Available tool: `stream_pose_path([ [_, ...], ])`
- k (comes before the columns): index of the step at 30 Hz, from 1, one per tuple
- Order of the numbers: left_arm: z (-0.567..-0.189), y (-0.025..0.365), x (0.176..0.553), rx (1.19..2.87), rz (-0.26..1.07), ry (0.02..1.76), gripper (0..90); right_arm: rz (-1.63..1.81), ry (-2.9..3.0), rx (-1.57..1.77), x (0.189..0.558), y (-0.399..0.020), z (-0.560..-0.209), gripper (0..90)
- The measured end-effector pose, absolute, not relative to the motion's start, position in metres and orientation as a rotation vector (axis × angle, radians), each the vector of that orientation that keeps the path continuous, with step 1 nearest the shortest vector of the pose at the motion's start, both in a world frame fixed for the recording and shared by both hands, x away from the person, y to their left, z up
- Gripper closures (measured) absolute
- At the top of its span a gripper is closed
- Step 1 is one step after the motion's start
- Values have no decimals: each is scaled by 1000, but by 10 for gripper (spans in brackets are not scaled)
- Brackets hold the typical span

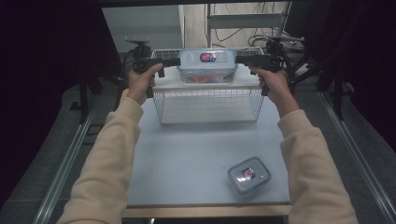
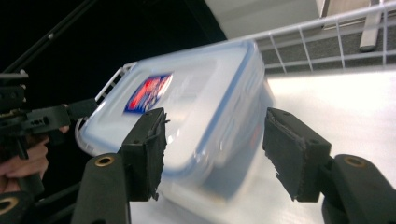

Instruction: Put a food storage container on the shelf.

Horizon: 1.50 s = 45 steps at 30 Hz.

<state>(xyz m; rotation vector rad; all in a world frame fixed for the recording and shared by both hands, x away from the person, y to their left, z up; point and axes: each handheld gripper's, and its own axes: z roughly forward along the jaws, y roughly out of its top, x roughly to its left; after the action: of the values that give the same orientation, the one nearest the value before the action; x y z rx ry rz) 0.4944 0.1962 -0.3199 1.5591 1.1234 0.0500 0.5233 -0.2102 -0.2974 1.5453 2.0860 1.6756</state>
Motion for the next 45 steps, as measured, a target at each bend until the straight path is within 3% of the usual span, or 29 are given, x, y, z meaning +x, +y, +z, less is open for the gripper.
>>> stream_pose_path([
  [14,-357,194,406,1627,86,1014,302,1665,2231,1380,456,-240,-333,395],
  [35,-440,179,352,1715,-31,997,306,1685,2315,1418,404,-281,-419,389],
  [45,-463,172,338,1754,-51,1019,304,1596,2356,1396,383,-287,-443,365],
])
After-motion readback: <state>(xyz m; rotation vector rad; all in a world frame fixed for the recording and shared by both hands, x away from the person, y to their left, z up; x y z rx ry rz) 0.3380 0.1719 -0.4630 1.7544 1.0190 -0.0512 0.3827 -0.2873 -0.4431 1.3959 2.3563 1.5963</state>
